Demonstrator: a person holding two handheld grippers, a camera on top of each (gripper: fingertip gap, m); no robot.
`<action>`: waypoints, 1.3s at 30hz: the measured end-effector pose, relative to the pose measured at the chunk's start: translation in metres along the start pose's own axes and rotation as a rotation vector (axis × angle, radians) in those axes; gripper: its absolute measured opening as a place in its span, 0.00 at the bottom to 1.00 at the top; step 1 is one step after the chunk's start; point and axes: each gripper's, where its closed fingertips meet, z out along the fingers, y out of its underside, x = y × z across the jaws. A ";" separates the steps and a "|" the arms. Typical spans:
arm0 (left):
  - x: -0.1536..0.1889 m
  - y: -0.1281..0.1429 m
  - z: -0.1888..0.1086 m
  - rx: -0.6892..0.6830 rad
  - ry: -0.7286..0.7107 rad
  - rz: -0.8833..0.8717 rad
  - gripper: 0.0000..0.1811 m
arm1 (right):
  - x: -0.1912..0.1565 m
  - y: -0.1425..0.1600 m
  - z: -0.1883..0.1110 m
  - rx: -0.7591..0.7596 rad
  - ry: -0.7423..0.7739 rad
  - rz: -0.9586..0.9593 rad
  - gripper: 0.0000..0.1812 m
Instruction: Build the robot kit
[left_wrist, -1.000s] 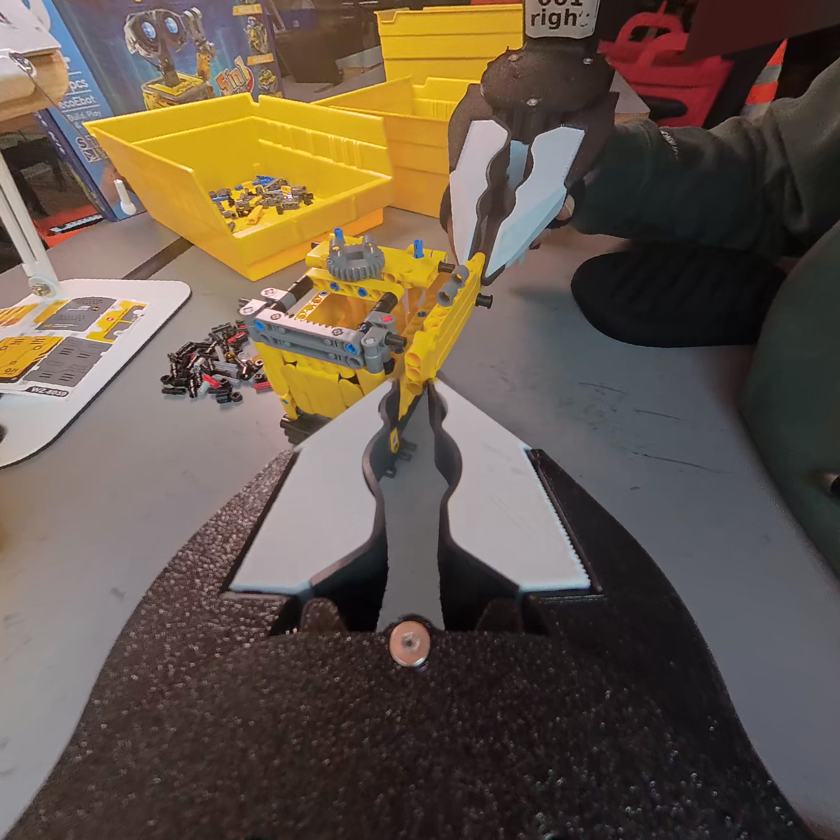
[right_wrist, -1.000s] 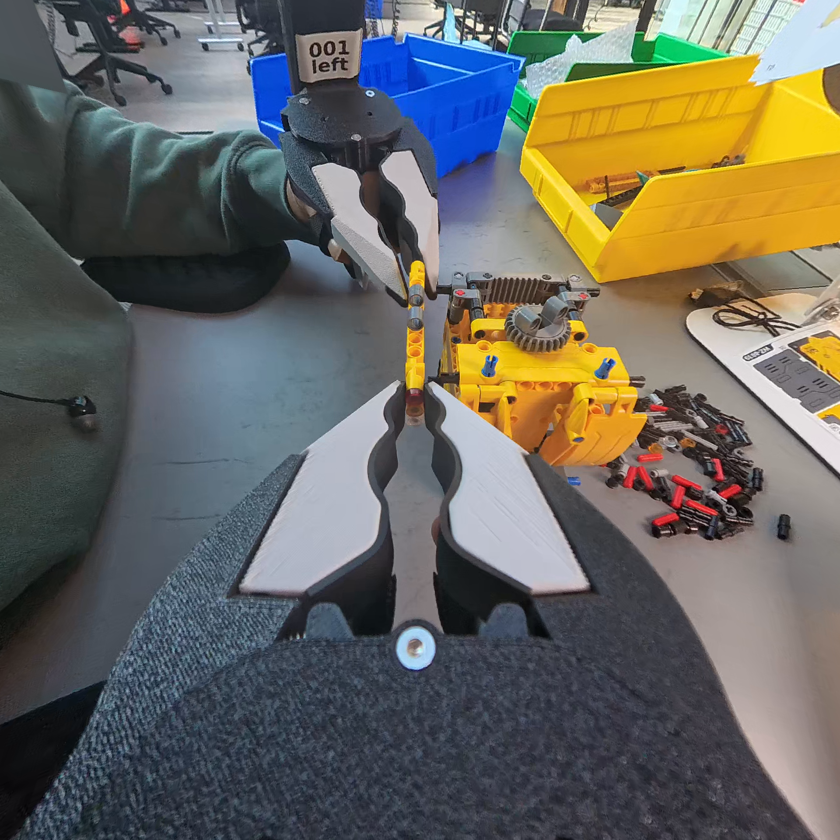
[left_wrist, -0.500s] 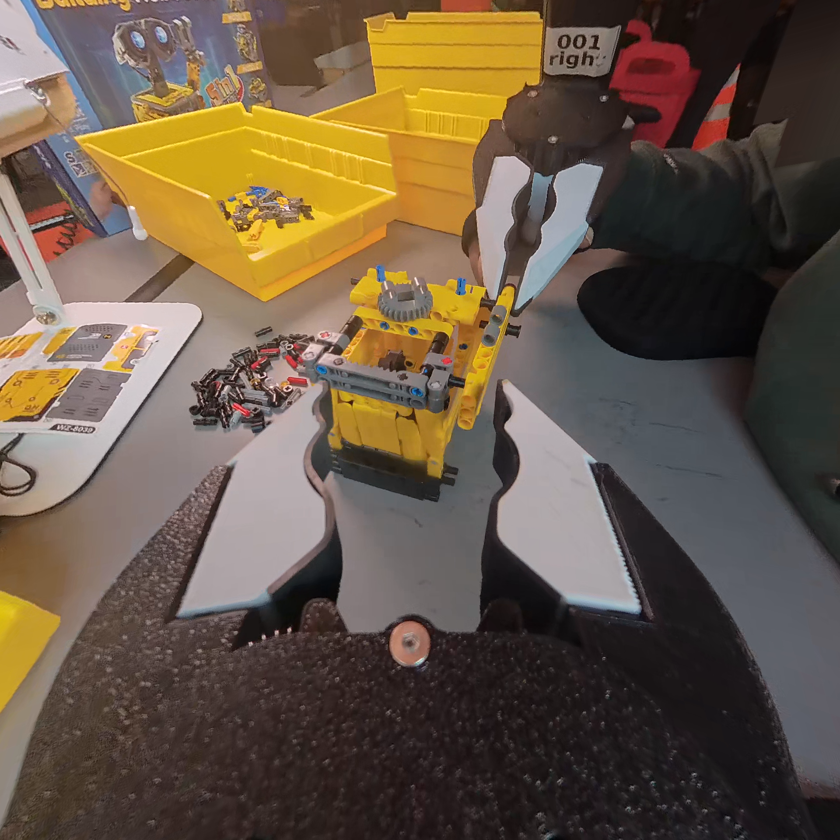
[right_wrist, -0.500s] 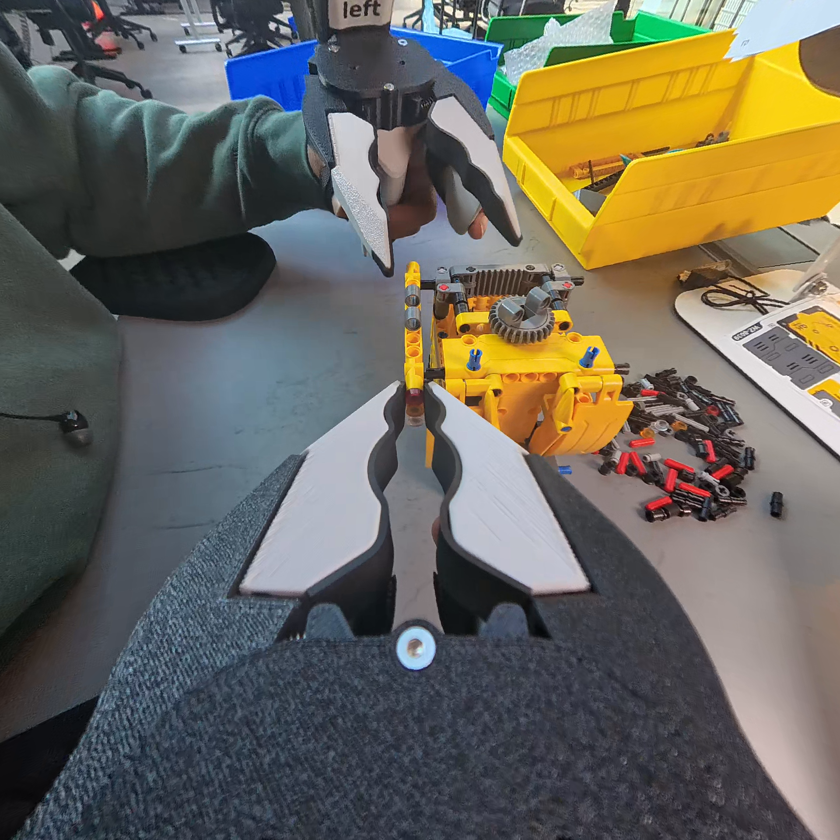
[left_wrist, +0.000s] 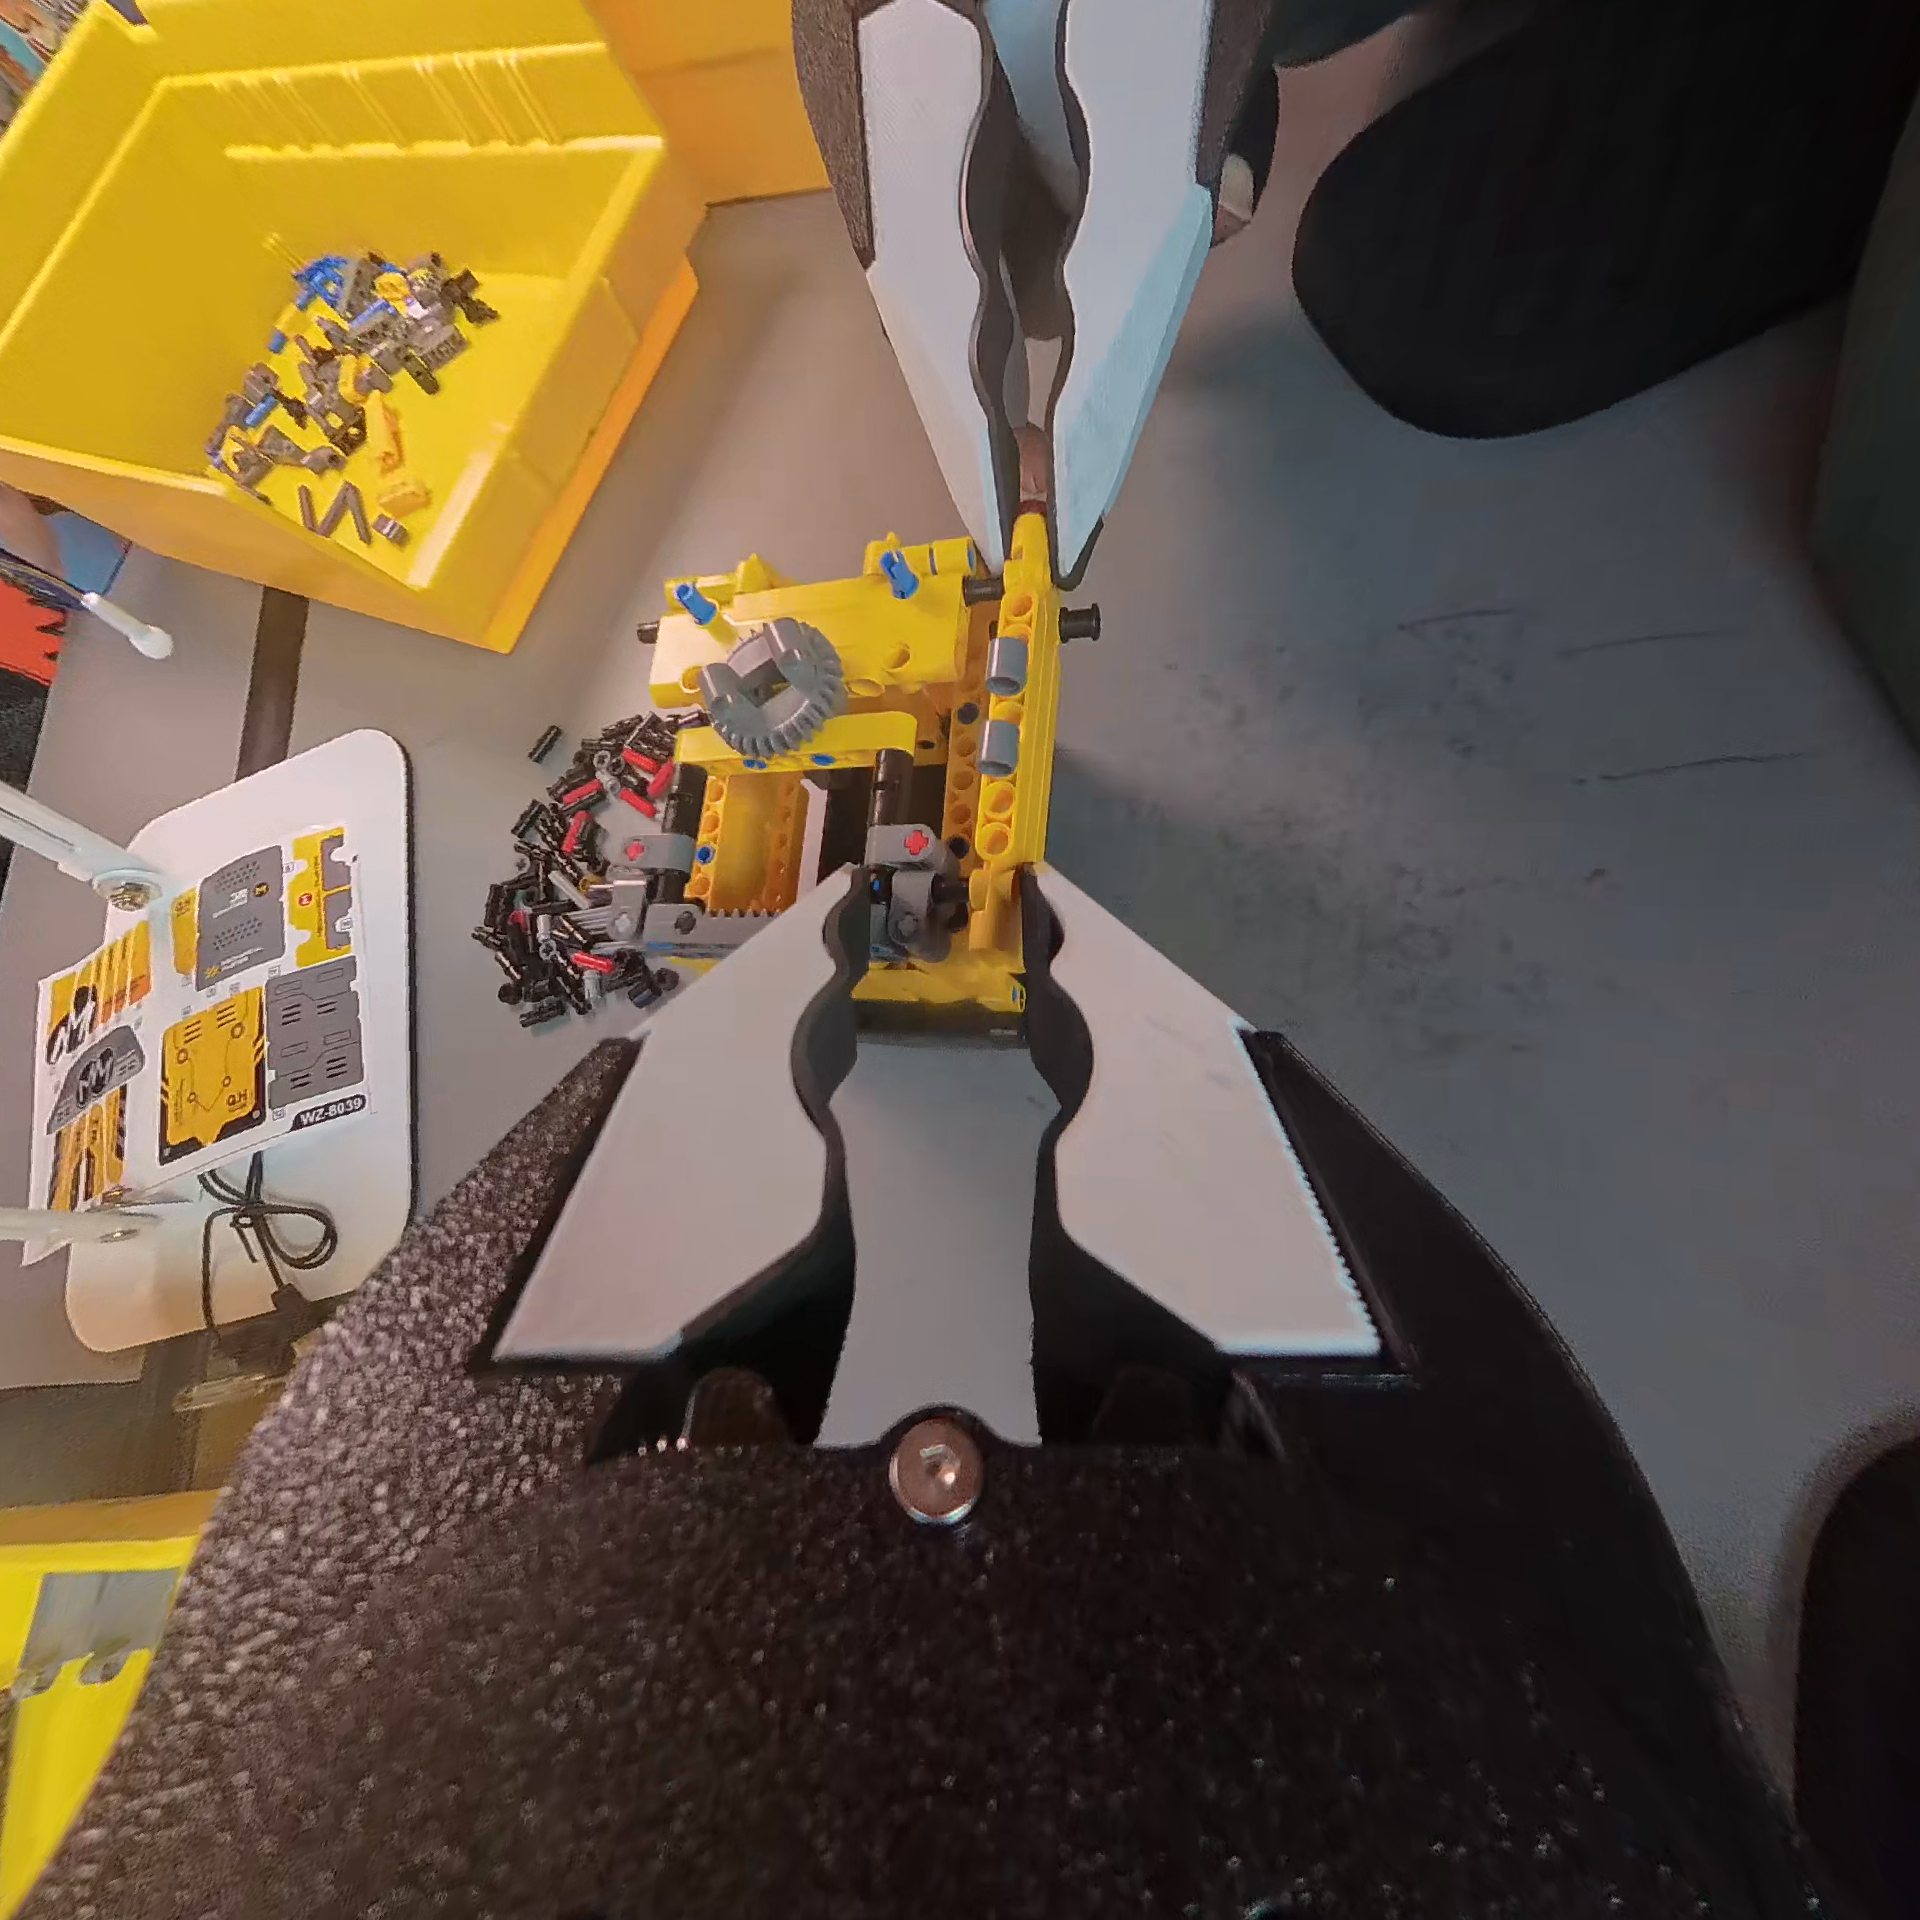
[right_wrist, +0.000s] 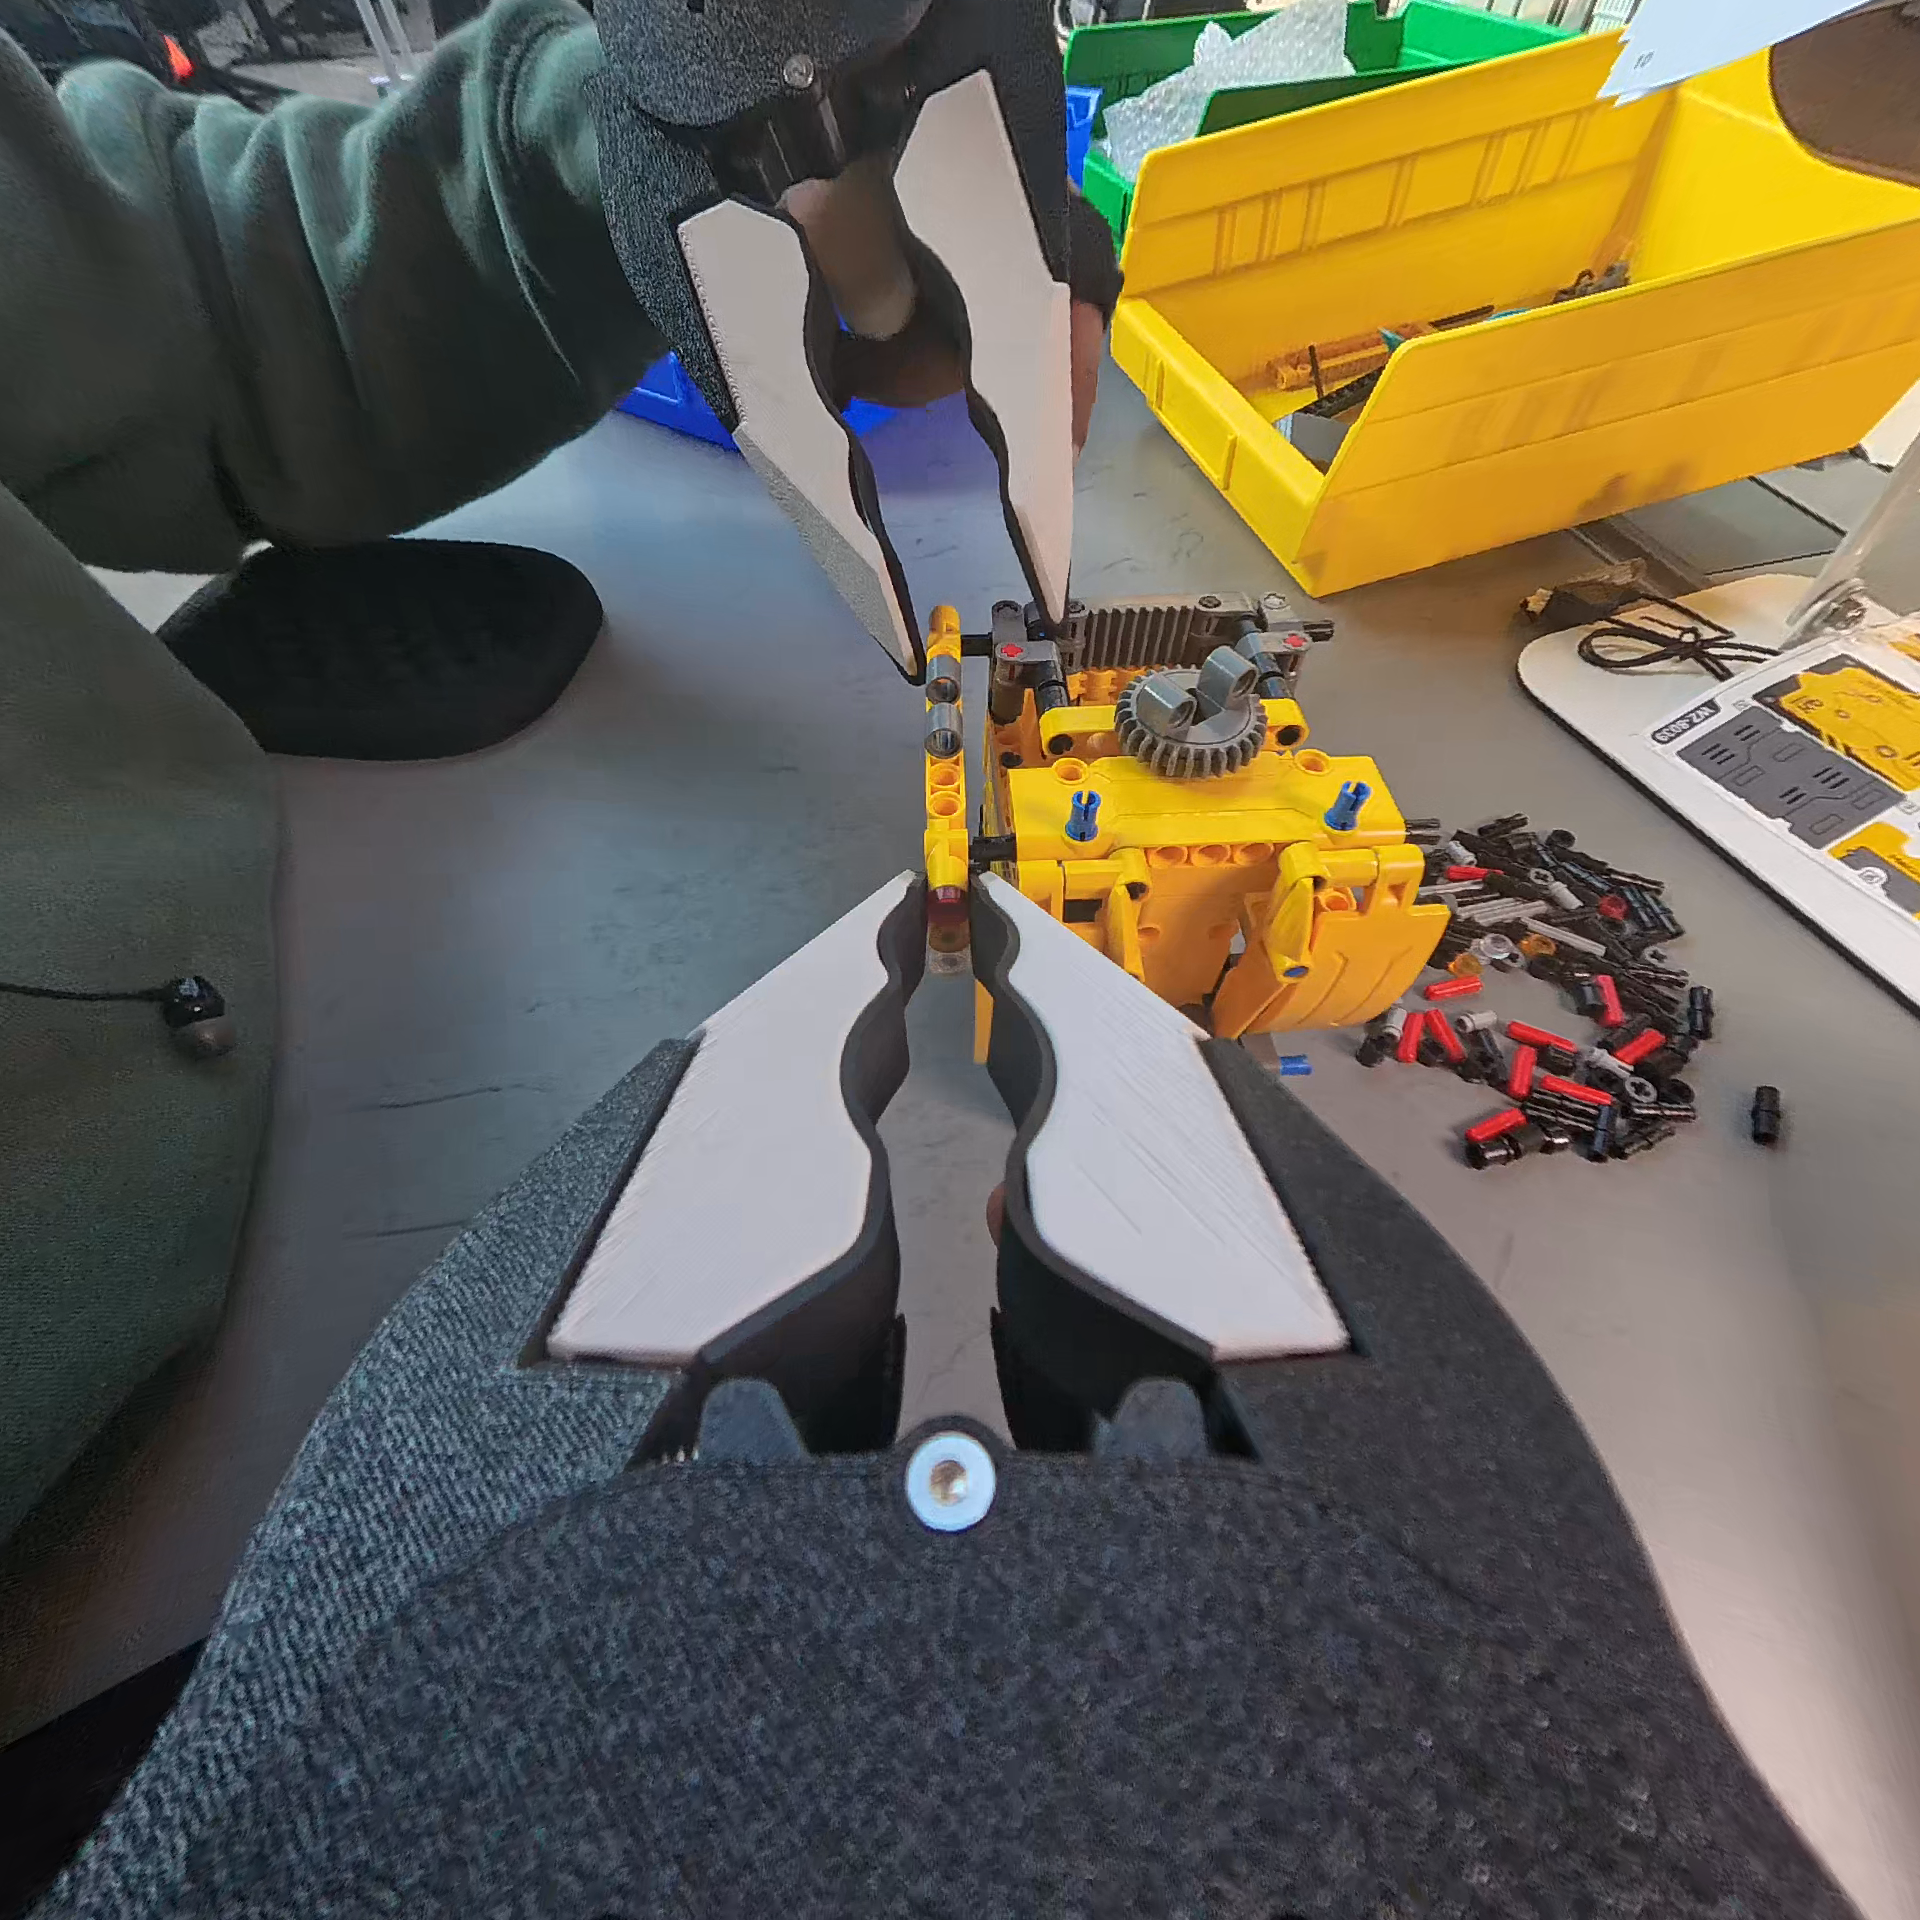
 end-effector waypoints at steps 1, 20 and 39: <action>0.000 0.001 0.001 -0.035 0.012 0.015 0.16 | 0.000 0.000 0.000 -0.002 -0.001 0.000 0.04; -0.003 0.010 0.006 -0.364 0.225 0.087 0.17 | 0.001 0.000 0.001 0.013 0.000 0.027 0.04; -0.004 0.009 0.007 -0.430 0.282 0.014 0.17 | 0.004 0.001 -0.001 -0.020 0.002 0.163 0.04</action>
